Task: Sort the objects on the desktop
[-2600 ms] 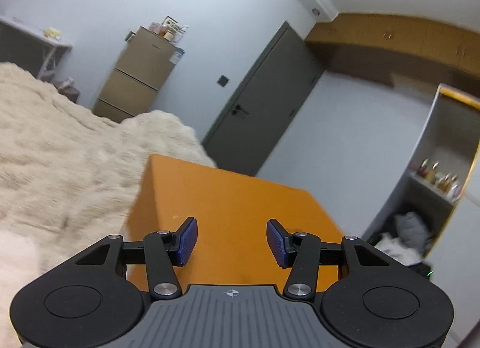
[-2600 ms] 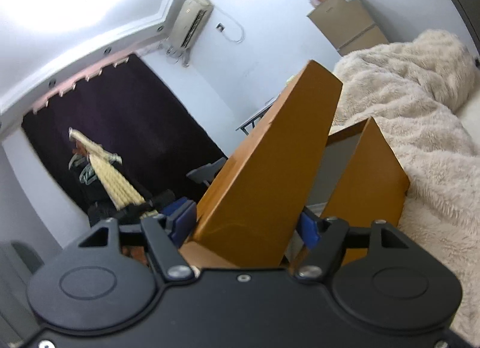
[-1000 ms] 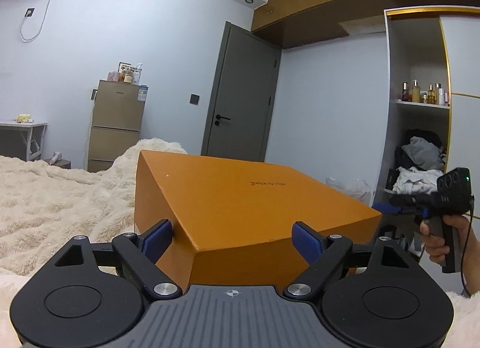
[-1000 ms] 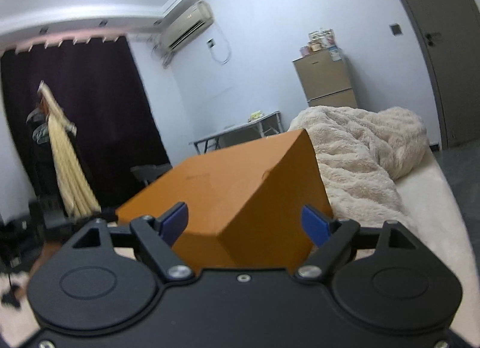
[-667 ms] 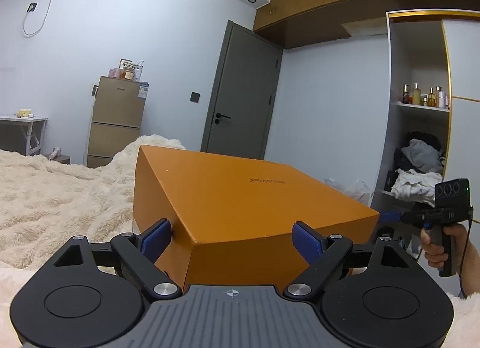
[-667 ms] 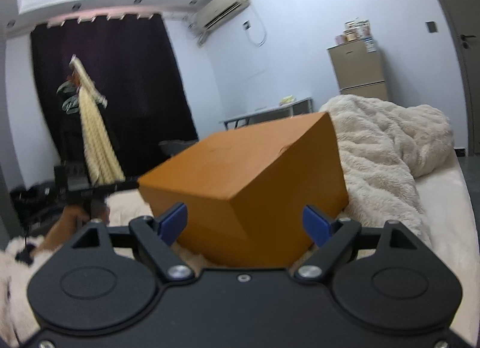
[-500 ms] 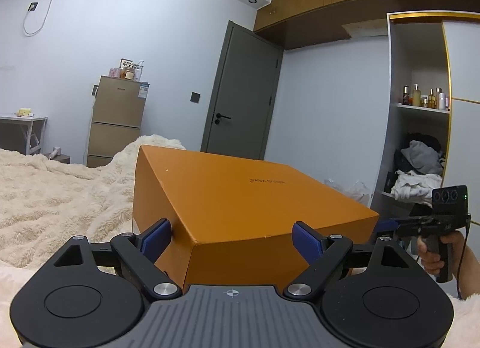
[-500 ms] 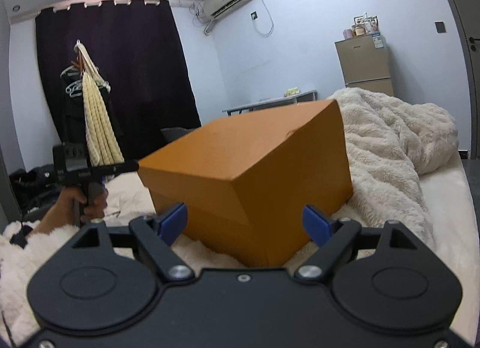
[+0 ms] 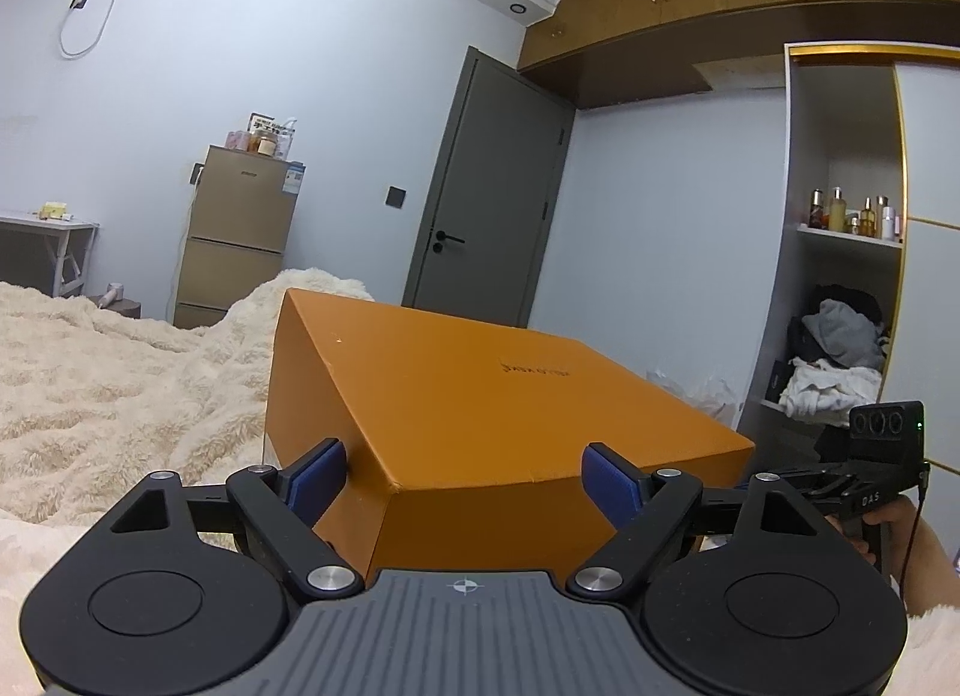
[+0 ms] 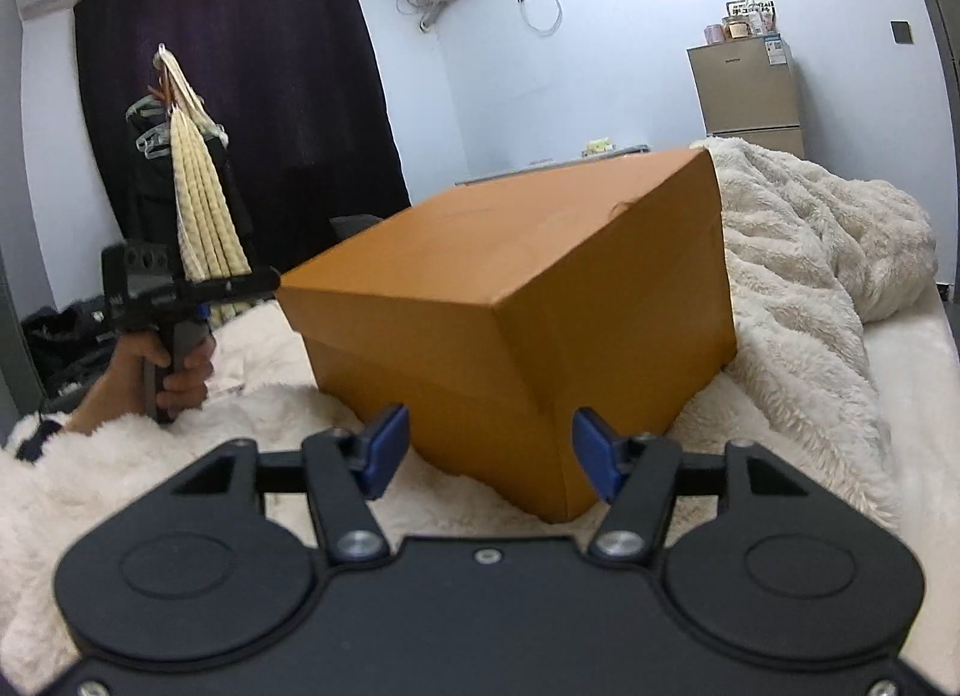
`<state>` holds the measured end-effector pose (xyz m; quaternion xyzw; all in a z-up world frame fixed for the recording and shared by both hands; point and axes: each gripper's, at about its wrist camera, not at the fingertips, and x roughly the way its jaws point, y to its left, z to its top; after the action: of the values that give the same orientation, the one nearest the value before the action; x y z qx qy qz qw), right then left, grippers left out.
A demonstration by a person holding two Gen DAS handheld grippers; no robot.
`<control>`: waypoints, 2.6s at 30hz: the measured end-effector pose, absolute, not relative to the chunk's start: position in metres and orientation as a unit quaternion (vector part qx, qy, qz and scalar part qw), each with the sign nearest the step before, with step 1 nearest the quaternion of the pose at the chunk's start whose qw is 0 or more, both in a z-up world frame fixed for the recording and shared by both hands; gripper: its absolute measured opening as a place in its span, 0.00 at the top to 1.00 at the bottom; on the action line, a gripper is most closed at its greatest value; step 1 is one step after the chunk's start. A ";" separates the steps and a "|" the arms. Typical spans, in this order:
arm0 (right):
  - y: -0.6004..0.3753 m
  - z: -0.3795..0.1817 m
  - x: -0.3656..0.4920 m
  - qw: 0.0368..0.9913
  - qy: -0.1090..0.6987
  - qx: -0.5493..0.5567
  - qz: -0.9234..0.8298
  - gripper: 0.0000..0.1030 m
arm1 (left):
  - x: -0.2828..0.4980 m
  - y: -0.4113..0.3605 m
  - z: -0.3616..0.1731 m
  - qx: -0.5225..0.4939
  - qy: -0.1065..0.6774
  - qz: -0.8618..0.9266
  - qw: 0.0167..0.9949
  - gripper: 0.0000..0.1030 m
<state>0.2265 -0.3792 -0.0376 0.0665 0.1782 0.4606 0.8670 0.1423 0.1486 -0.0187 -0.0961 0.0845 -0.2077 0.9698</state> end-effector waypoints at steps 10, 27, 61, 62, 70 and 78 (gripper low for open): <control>-0.388 -0.034 0.230 0.866 0.169 0.090 0.462 0.56 | 0.141 0.146 -0.017 -0.093 0.085 -0.204 0.971 0.21; -0.396 -0.040 0.233 0.882 0.153 0.086 0.438 0.43 | 0.137 0.147 -0.021 -0.083 0.082 -0.209 0.971 0.21; -0.375 -0.035 0.226 0.890 0.115 0.093 0.431 0.59 | 0.130 0.153 -0.008 -0.117 0.100 -0.191 0.969 0.40; -0.374 -0.034 0.227 0.891 0.115 0.093 0.429 0.59 | 0.130 0.153 -0.008 -0.117 0.099 -0.190 0.970 0.40; -0.371 -0.030 0.234 0.896 0.113 0.105 0.417 0.58 | 0.136 0.153 0.000 -0.118 0.093 -0.184 0.971 0.40; -0.370 -0.026 0.242 0.897 0.109 0.125 0.410 0.56 | 0.143 0.152 0.008 -0.121 0.087 -0.183 0.972 0.40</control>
<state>0.2416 -0.3703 -0.0257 0.1249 0.1090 0.4097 0.8971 0.1427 0.1517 0.0079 -0.1212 0.0865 -0.1834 0.9717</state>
